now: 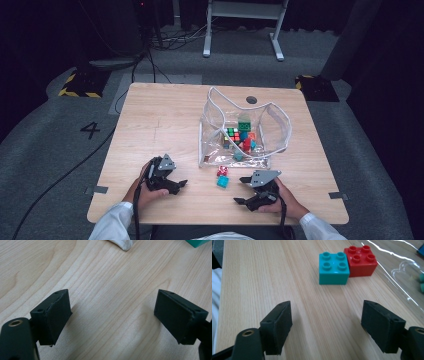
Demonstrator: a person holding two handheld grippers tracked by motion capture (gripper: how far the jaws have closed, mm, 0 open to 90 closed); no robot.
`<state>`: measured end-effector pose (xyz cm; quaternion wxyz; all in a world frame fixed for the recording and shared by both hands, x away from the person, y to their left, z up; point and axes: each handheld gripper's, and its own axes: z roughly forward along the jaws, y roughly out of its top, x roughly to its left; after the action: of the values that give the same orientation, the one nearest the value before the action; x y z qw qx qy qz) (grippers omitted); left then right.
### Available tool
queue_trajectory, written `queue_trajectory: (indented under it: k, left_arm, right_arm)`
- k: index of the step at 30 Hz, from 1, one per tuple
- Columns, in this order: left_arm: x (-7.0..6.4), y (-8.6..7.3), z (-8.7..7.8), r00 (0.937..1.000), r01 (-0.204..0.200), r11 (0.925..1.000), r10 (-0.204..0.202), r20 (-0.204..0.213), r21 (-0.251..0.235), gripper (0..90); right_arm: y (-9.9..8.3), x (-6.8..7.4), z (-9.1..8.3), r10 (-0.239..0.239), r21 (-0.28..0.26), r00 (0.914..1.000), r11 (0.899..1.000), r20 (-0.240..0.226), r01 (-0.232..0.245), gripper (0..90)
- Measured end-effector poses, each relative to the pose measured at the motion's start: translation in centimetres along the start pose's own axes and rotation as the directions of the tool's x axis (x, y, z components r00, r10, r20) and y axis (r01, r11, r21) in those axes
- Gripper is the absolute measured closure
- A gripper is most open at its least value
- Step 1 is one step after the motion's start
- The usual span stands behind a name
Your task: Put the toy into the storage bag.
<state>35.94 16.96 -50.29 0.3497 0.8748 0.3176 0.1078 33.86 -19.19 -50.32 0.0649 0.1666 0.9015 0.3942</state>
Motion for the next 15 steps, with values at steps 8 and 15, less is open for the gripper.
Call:
queue_trajectory:
  k: [8, 15]
  left_arm:
    - [0.0, 0.0, 0.0, 1.0000, 0.000, 1.0000, 0.000, 0.000, 0.000, 14.1]
    - [0.0, 0.0, 0.0, 1.0000, 0.000, 1.0000, 0.000, 0.000, 0.000, 14.0]
  right_arm:
    - [1.7, 0.3, 2.0, -0.005, -0.013, 1.0000, 1.000, 0.002, 0.005, 24.7]
    - [2.9, 0.4, 3.3, -0.031, -0.021, 0.9995, 0.999, 0.000, 0.031, 24.6]
